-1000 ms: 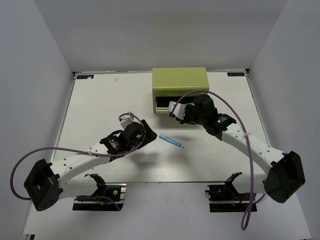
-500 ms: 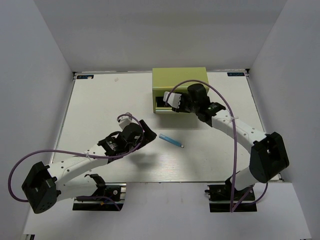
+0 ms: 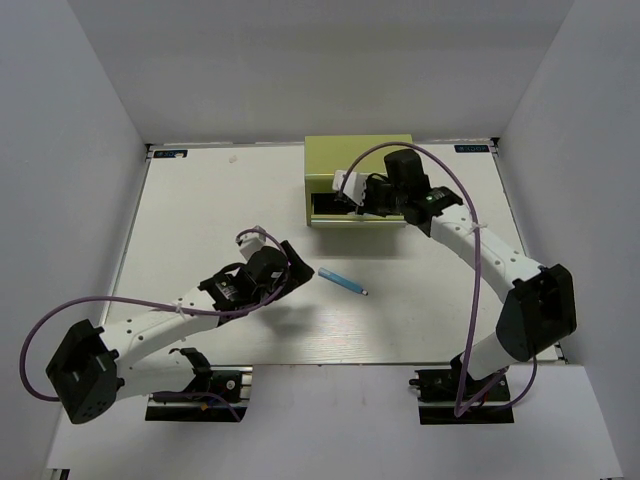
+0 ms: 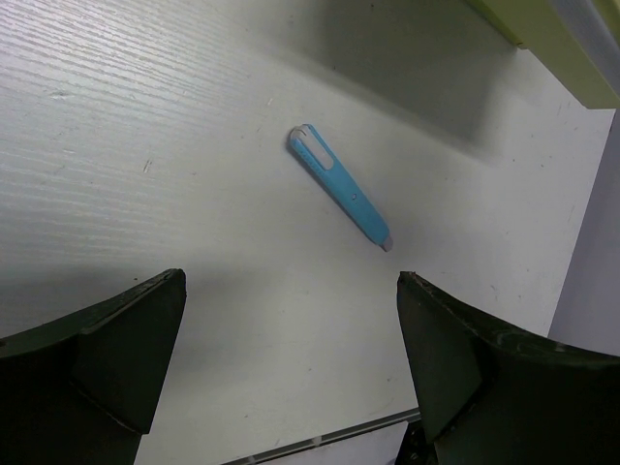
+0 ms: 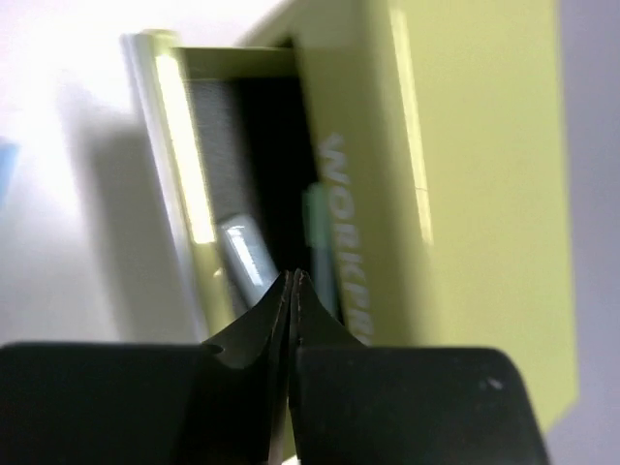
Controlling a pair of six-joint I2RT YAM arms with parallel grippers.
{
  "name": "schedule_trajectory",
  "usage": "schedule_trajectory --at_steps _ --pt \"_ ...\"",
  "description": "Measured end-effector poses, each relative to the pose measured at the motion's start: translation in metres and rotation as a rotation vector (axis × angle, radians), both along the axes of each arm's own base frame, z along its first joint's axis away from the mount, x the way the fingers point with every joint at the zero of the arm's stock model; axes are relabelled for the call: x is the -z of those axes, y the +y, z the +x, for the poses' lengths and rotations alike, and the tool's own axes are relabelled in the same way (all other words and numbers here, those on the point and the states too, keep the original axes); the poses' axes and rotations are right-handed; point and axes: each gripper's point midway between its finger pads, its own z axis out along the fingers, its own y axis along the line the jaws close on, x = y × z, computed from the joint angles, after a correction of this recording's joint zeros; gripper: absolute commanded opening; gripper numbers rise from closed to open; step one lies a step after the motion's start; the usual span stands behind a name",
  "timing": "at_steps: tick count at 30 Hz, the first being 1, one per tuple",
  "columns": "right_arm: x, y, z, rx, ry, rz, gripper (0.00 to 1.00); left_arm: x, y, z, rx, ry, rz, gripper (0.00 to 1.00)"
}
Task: Sort the stationery into containers
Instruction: Place the stationery into the container, then close the drawer
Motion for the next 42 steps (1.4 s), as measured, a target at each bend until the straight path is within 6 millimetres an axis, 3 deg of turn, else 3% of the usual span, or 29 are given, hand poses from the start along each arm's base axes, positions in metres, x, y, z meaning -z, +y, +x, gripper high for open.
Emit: schedule_trajectory --at_steps 7,12,17,29,35,42 --pt "0.022 0.007 -0.062 -0.317 0.214 -0.067 0.0 0.005 -0.002 -0.001 0.008 0.016 0.008 1.0" --pt "0.062 0.006 -0.074 -0.37 0.358 -0.132 0.0 0.006 -0.003 -0.001 0.011 0.018 0.007 1.0" --pt "0.086 -0.003 -0.056 -0.262 0.349 -0.176 0.0 0.006 -0.005 0.0 0.015 0.016 0.001 1.0" --pt "0.092 -0.01 0.027 0.081 0.156 -0.18 0.0 0.005 -0.03 0.006 0.095 0.004 -0.048 1.0" --pt "0.106 -0.019 0.047 0.171 0.123 -0.222 0.0 -0.005 -0.048 0.028 0.103 -0.028 -0.115 1.0" --pt "0.098 -0.03 0.065 0.248 0.062 -0.223 0.0 -0.005 -0.065 0.062 0.087 -0.028 -0.182 1.0"
